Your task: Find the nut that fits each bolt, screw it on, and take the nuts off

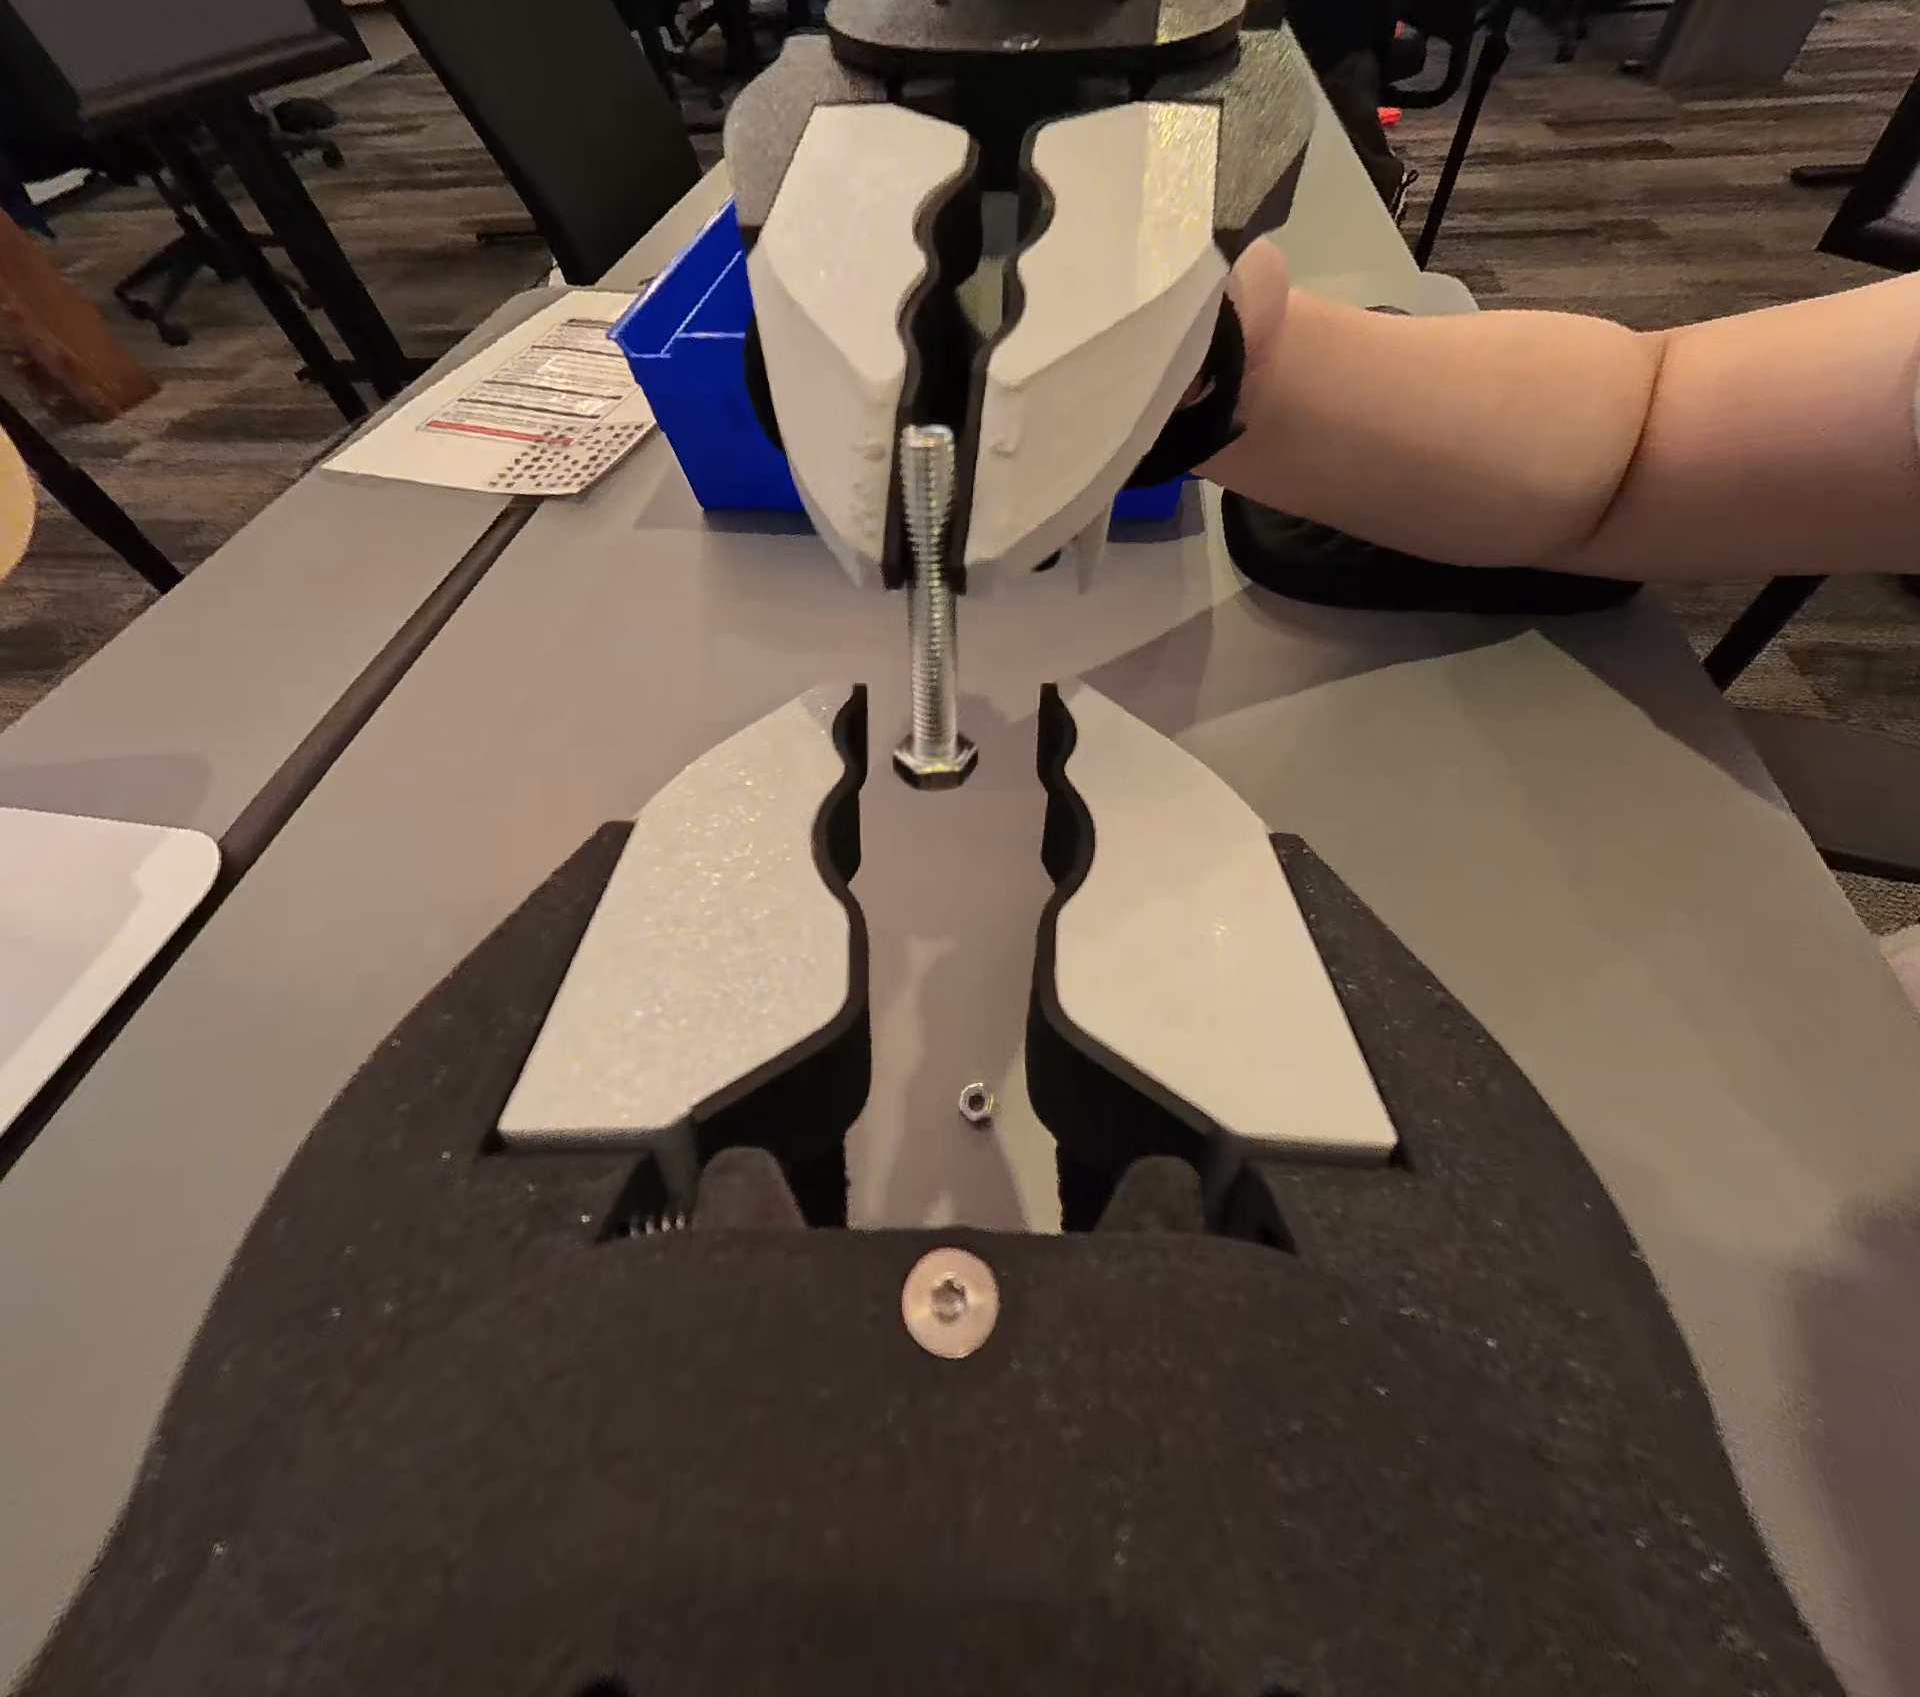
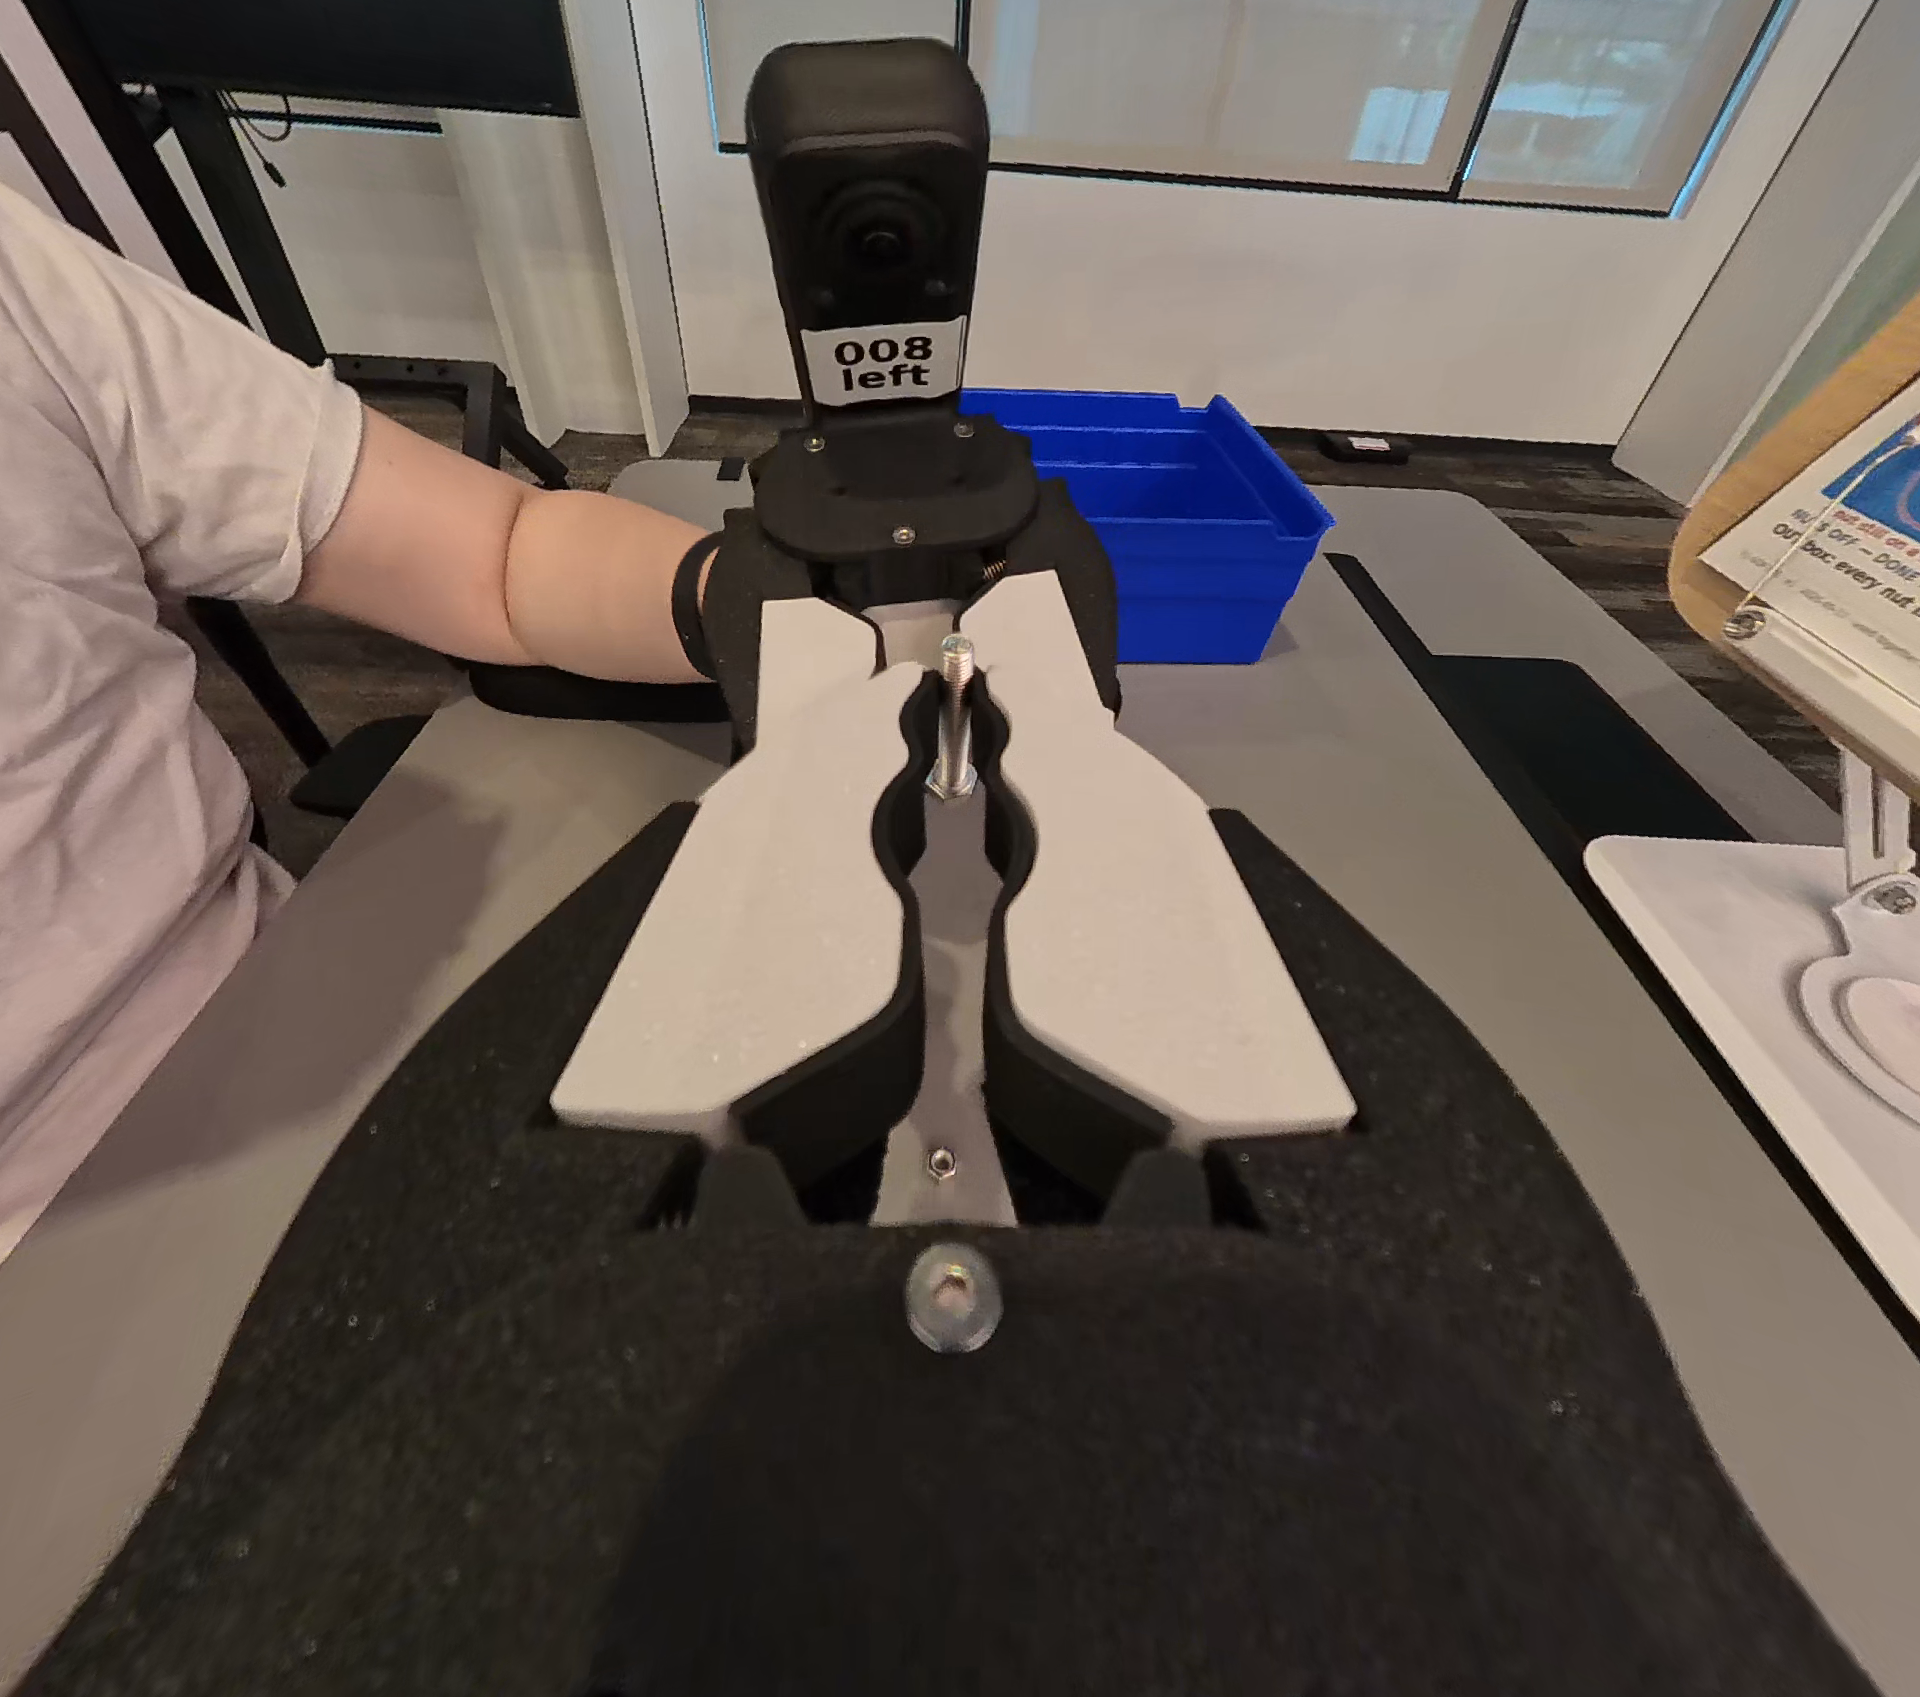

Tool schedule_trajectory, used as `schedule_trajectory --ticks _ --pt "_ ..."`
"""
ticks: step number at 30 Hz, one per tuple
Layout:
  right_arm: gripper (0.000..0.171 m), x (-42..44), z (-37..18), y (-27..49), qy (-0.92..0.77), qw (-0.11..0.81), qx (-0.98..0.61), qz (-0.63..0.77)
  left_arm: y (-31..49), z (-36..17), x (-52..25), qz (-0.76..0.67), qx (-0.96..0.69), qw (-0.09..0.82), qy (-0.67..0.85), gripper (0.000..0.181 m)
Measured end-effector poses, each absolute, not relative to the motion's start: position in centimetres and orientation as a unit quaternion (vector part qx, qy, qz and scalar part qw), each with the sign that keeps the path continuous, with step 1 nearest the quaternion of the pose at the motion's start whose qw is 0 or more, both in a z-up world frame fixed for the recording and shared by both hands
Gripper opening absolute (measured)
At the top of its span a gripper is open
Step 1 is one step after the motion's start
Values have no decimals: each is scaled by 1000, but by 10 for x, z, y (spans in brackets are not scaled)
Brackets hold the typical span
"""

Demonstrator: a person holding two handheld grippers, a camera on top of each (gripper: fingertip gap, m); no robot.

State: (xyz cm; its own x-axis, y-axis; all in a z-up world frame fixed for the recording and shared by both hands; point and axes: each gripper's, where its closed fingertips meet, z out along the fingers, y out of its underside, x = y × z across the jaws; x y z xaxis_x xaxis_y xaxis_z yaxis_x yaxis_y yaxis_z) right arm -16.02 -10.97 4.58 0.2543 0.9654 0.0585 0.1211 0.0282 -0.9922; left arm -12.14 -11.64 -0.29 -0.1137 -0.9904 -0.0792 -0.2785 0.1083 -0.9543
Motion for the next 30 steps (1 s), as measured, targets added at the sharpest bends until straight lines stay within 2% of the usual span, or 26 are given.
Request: schedule_trajectory --ticks 5,10,18,22,30 --pt "5 -161 42 -114 -497 538 -572 368 -119 -4 -122 -417 -513 419 623 26" --pt "5 -158 39 -121 -534 537 -557 342 -127 -2 -123 -432 -494 411 633 11" --pt "5 -155 40 -128 -538 521 -546 375 -136 -4 -121 -429 -478 408 649 13" --pt "5 -157 38 -132 -547 512 -543 379 -136 -6 -121 -422 -474 413 653 4" --pt "5 -158 37 -137 -558 508 -534 382 -140 -7 -119 -423 -470 410 657 7"
